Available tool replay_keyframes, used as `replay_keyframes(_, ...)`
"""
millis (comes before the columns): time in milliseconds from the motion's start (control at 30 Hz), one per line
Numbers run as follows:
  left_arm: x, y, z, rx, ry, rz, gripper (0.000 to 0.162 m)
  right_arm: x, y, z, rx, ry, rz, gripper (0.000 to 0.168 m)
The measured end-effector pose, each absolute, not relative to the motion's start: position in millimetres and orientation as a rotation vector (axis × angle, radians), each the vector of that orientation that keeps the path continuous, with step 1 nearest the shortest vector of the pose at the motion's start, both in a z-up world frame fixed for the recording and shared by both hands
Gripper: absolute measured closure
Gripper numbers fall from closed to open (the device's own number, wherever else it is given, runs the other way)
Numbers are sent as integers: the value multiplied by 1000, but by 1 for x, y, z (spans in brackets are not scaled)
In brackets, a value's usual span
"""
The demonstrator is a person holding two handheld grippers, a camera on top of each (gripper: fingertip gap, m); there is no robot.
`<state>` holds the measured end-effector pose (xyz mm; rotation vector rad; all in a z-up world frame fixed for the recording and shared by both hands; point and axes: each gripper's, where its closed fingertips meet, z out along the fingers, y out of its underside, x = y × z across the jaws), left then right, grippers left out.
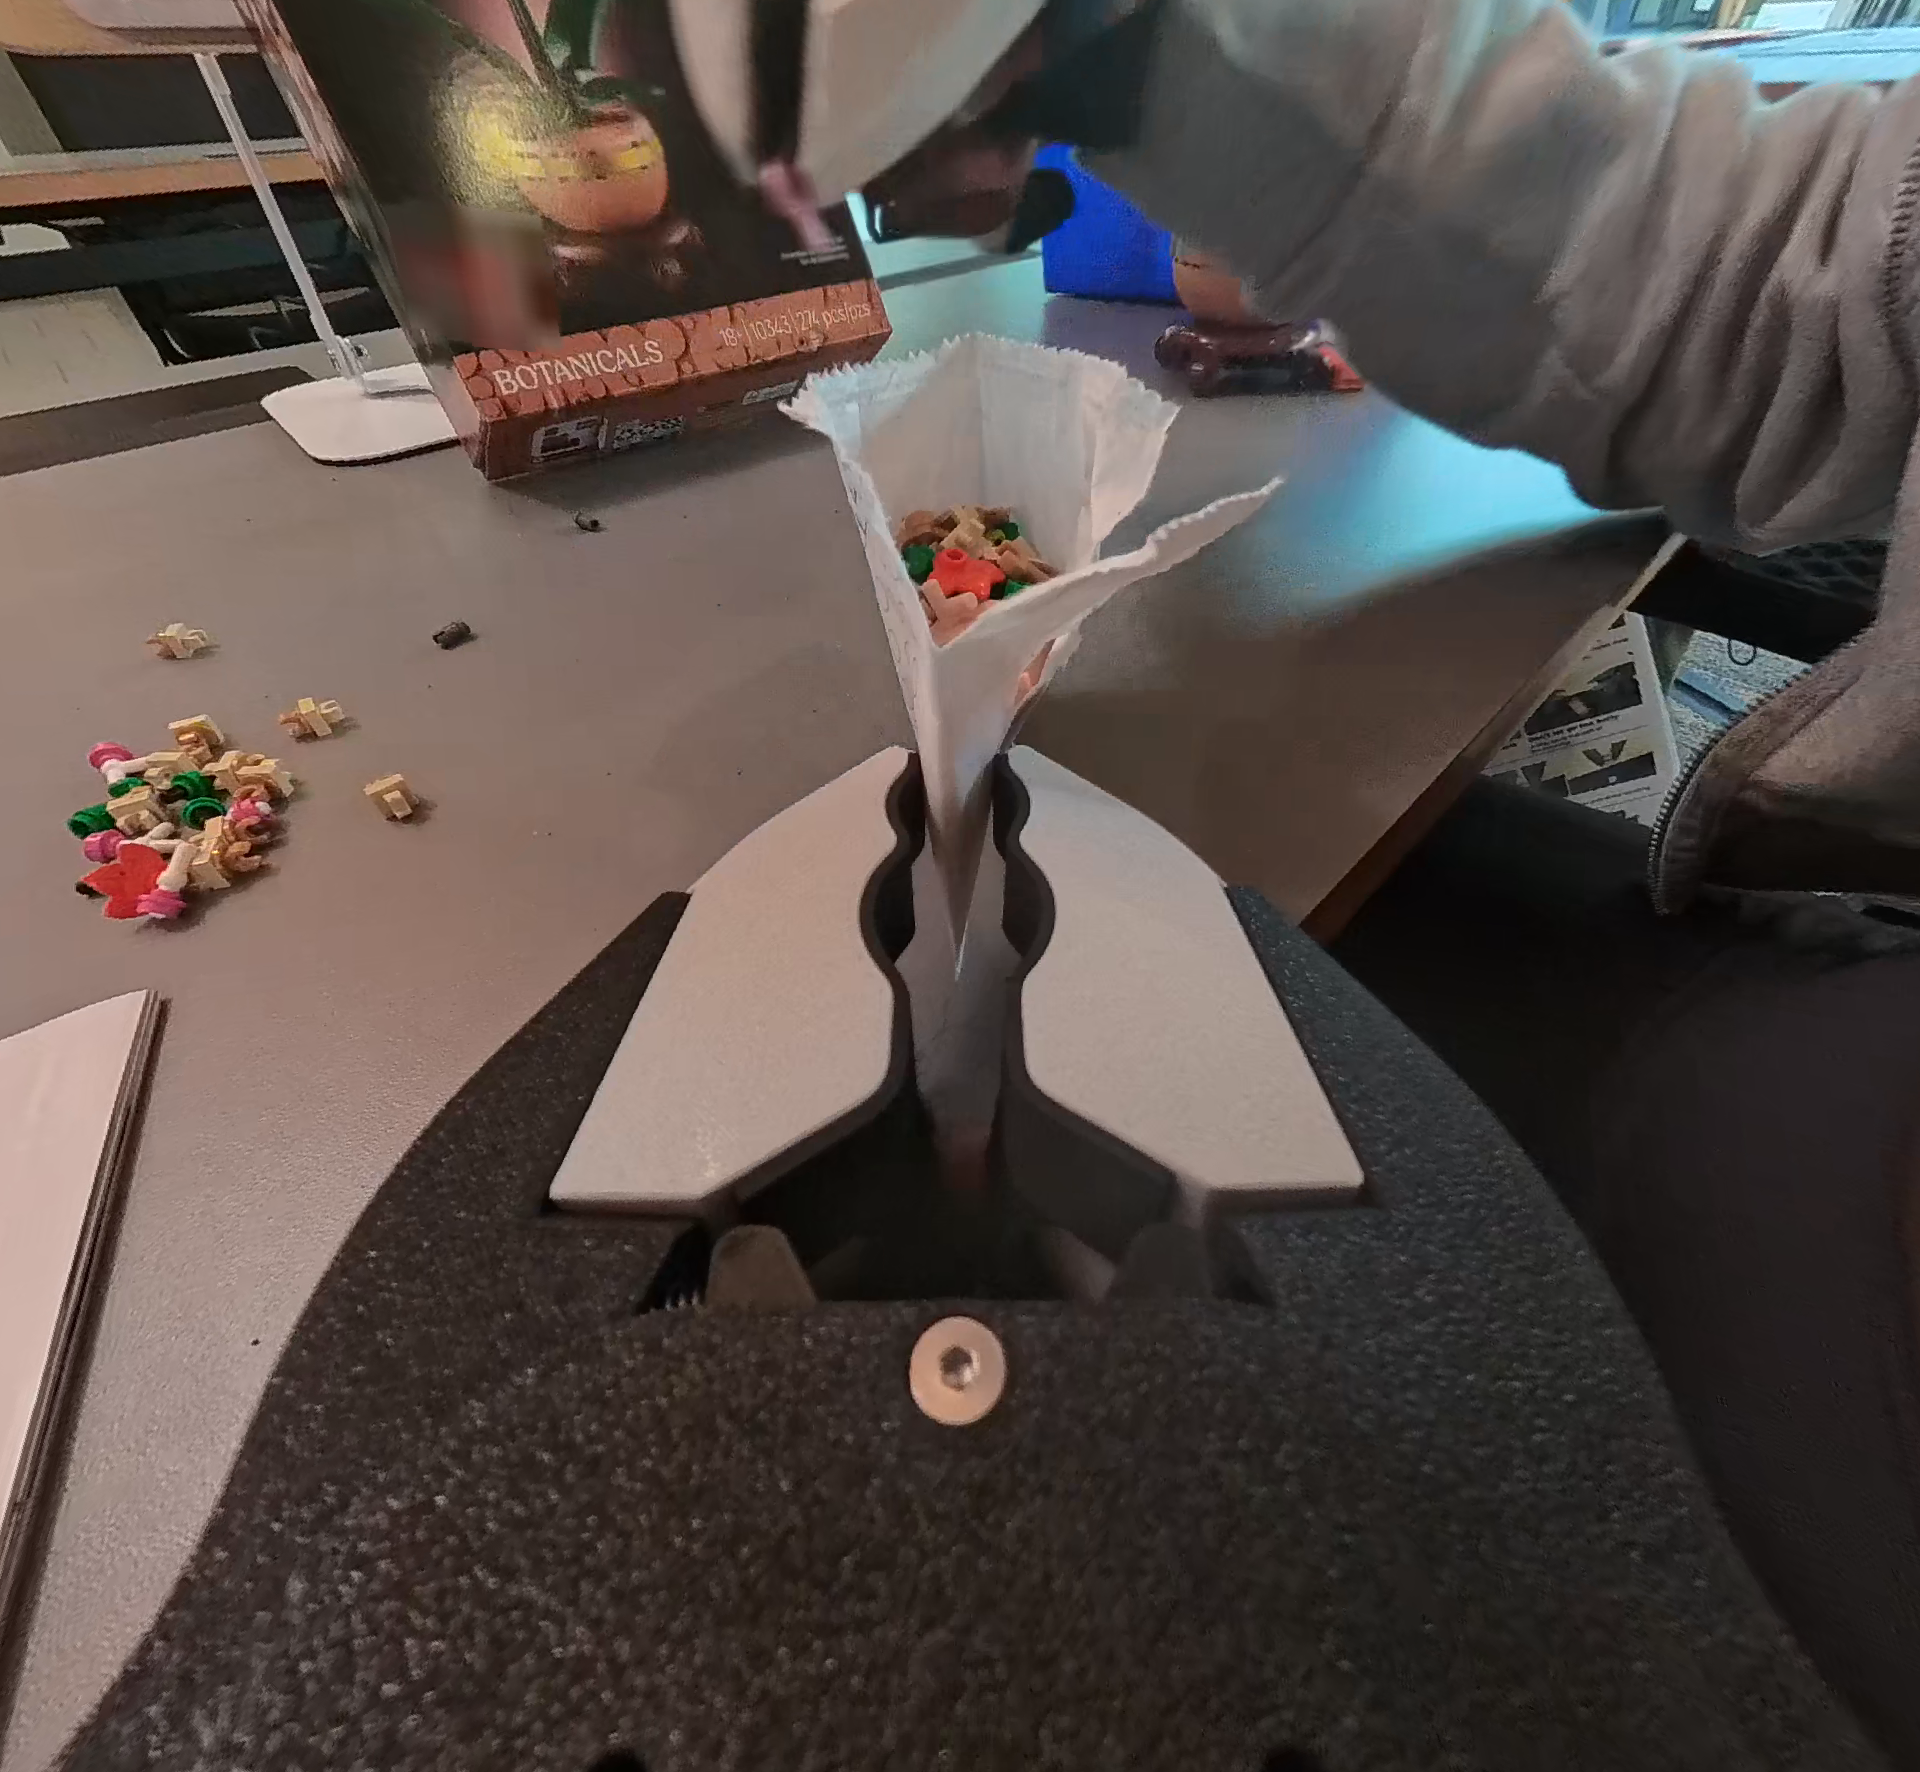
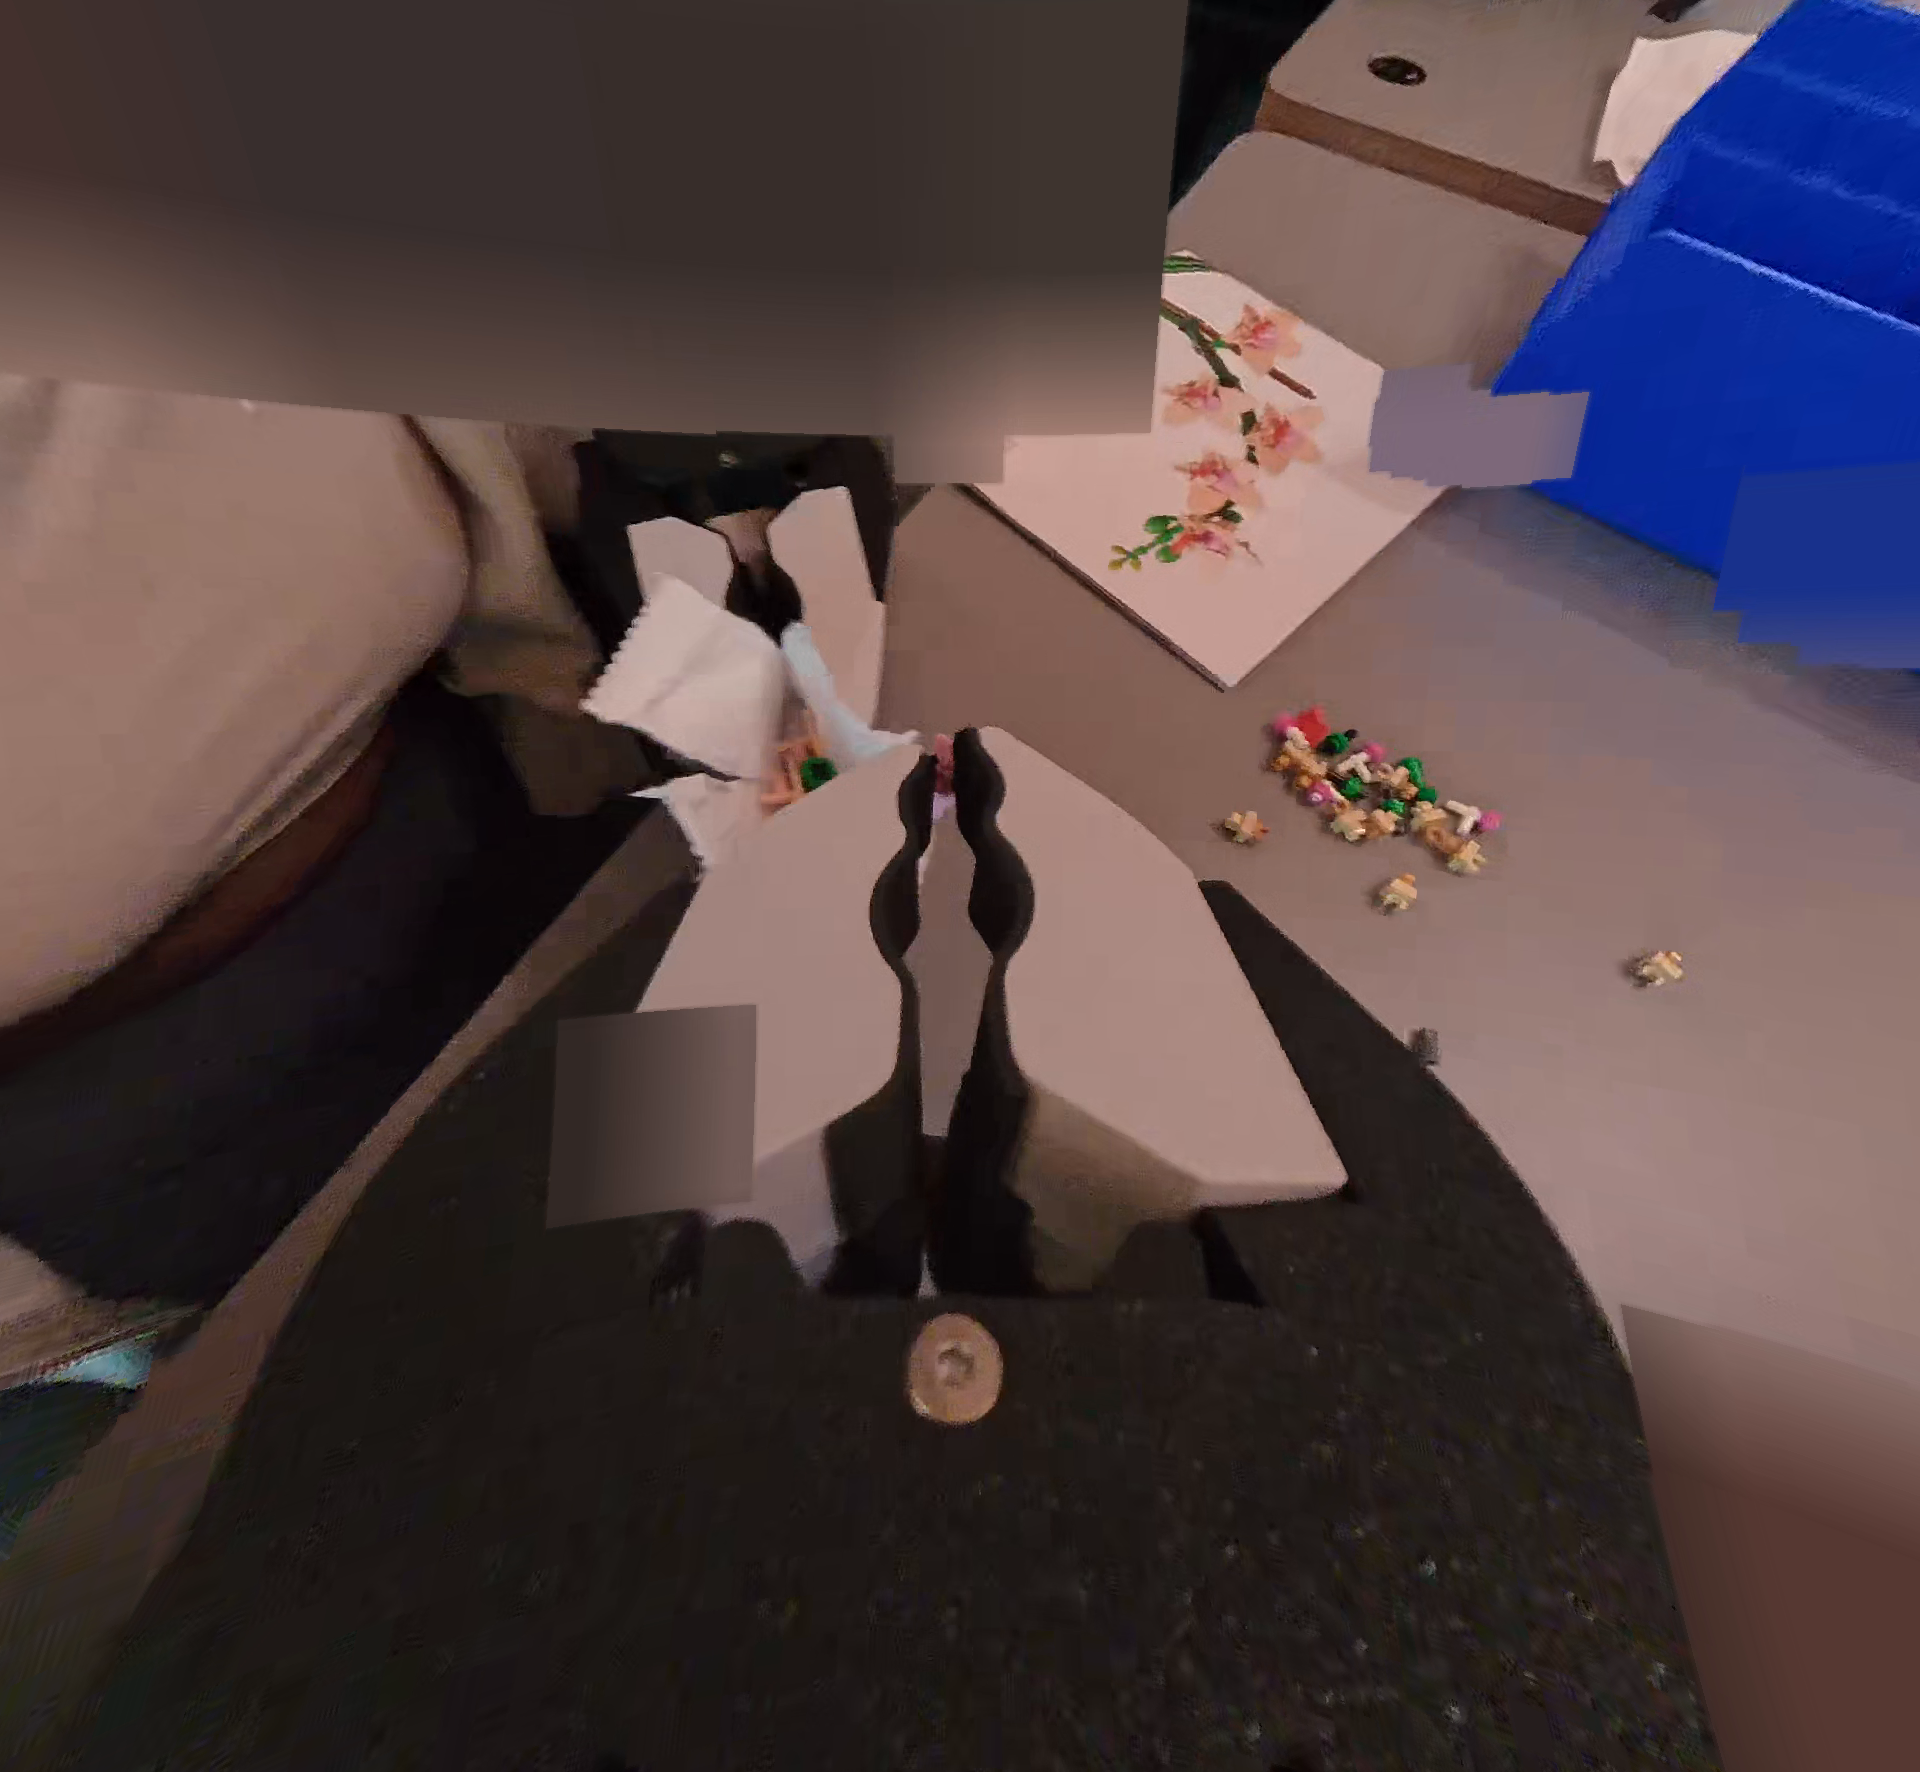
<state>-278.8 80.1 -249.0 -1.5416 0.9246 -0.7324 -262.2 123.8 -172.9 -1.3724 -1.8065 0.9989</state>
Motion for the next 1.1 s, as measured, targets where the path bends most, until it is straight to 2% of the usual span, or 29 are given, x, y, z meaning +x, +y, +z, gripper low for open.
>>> replay_keyframes(133,-279,80,-249,-1542,924,-729,150,-254,101,-191,-1442,-1940,876,161)
replay_keyframes(200,-279,80,-250,-1543,926,-723,150,-250,100,-204,-1490,-1978,807,147)
replay_keyframes(300,-279,80,-250,-1543,928,-720,150,-251,99,-199,-1493,-1932,861,141)
replay_keyframes(400,-279,80,-249,-1543,927,-722,150,-246,133,-188,-1498,-1761,752,147)
replay_keyframes(467,-280,80,-250,-1543,927,-721,150,-231,189,-191,-1704,-1503,627,147)
replay_keyframes(567,-279,80,-250,-1543,928,-721,150,-186,274,-235,-2104,-1027,361,148)
replay_keyframes(700,-279,80,-249,-1543,925,-726,151,-180,299,-278,-2175,-958,327,148)
replay_keyframes(833,-279,80,-249,-1542,923,-731,151,-186,308,-285,-2184,-952,373,146)
replay_keyframes(967,-279,81,-249,-1542,920,-738,151,-189,305,-286,-2199,-945,438,159)
replay_keyframes(1100,-281,79,-250,-1541,920,-737,151,-185,304,-286,-2203,-946,441,161)
